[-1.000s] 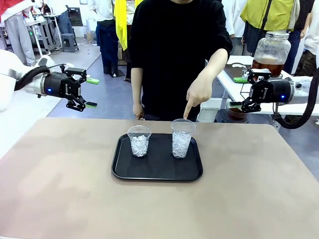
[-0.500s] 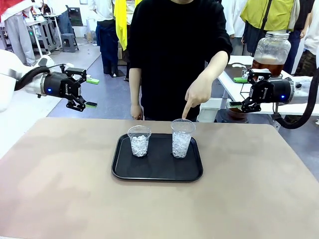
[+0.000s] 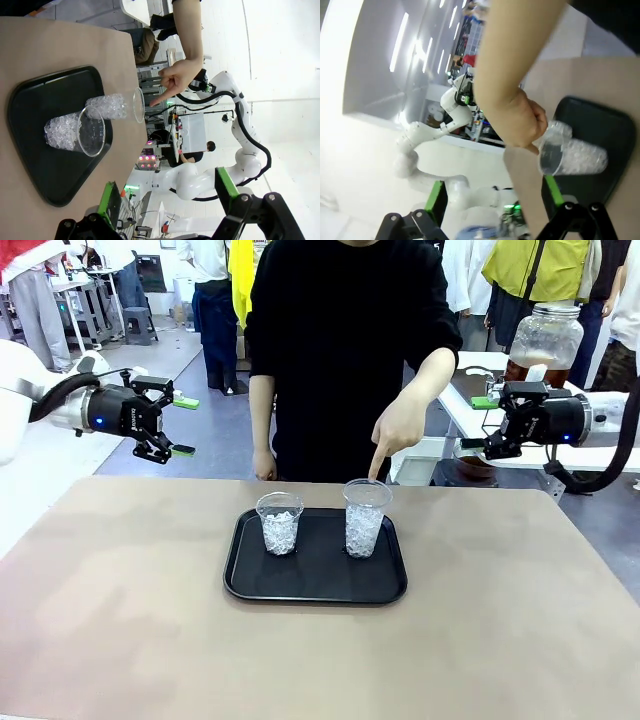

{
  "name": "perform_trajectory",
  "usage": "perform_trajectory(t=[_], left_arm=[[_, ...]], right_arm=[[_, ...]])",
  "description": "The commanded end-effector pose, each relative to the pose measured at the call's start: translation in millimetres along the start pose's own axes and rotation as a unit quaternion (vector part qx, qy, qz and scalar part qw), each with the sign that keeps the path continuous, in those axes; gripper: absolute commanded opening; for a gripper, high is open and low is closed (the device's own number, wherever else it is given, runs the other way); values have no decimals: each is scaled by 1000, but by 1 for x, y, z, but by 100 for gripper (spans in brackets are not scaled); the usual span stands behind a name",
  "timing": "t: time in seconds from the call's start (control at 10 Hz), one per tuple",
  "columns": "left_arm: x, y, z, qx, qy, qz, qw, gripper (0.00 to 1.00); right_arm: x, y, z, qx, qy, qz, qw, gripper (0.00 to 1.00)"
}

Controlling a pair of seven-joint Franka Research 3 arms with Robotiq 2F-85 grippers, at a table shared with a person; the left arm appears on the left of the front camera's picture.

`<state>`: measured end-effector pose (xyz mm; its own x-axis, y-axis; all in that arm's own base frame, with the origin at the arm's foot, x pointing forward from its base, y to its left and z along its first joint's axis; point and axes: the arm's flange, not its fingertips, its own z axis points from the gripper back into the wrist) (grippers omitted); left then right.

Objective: Pour the drink into the iced cup.
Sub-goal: Pick up the iced cup indicated by the human and present it to them.

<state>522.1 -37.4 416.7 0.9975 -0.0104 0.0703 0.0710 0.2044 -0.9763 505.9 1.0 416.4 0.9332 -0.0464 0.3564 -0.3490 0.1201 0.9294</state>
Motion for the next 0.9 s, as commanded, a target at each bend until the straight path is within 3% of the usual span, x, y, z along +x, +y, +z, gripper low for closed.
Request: perform_trajectory(t=[0.0,0.3,0.5,0.8], left_arm=[[0,-1,0,0,-1,-1,1000,100],[0,-1,0,0,-1,-1,1000,100],[0,-1,0,0,-1,-1,1000,100],[0,-1,0,0,-1,-1,1000,100]], right_arm=[[-17,1,-7,1,-25,147,989,100],[-23,-5,-12,-12,-19,254,967,100],[-22,-5,-4,-17,-7,219,976,100],[-21,-4,-8,-6,-2,246,969,100]])
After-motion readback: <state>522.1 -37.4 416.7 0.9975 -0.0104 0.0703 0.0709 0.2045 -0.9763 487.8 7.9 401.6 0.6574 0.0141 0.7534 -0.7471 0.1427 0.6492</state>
